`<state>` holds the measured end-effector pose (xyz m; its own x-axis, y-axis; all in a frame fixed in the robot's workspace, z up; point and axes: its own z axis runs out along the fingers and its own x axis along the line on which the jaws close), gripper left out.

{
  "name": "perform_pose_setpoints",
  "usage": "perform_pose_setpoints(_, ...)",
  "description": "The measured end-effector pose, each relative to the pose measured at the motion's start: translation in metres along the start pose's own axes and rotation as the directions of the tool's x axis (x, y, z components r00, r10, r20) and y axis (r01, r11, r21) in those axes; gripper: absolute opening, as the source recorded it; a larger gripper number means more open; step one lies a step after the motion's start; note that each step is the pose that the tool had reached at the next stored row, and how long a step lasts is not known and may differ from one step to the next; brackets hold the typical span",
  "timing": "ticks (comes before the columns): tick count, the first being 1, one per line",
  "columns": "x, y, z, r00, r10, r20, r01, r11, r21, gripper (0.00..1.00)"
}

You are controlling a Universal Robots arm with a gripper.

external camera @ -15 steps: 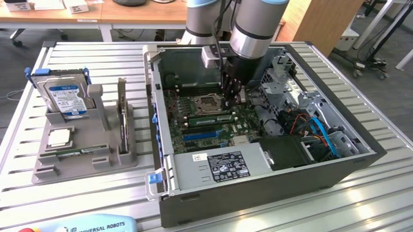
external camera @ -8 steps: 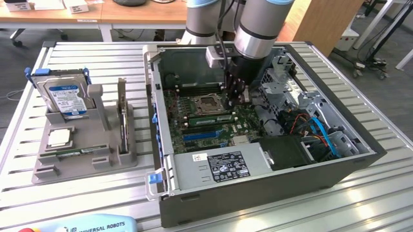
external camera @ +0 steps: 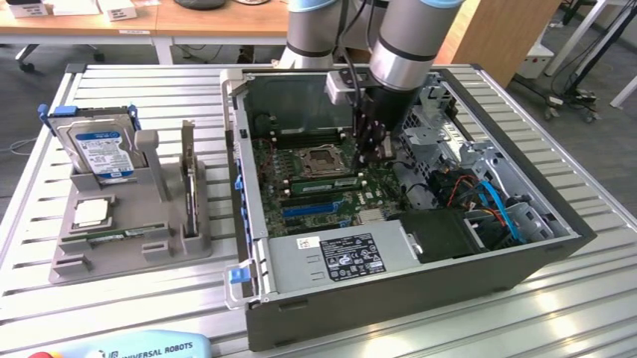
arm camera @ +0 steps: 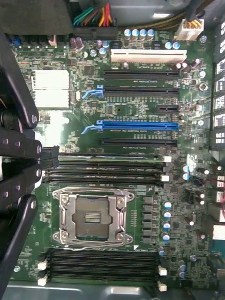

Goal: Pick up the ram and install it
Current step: 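Press down the ram until it locks into place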

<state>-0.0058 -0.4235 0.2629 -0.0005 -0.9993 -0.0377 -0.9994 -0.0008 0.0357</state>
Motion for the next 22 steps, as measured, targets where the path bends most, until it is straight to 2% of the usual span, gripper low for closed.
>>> perform_pose_setpoints(9, 0.0, -0.0111, -0.0004, 1.0, 0.0, -0.0001, 0.0, 1.0, 0.0, 0.1)
perform_pose_setpoints(15, 0.0, -0.0114, 0.0001, 1.0, 0.0, 0.0003, 0.0, 1.0, 0.0001, 0.1)
perform_pose_setpoints(22, 0.0002, -0.0116, 0.0061, 1.0, 0.0, 0.0004, 0.0, 1.0, 0.0001, 0.1)
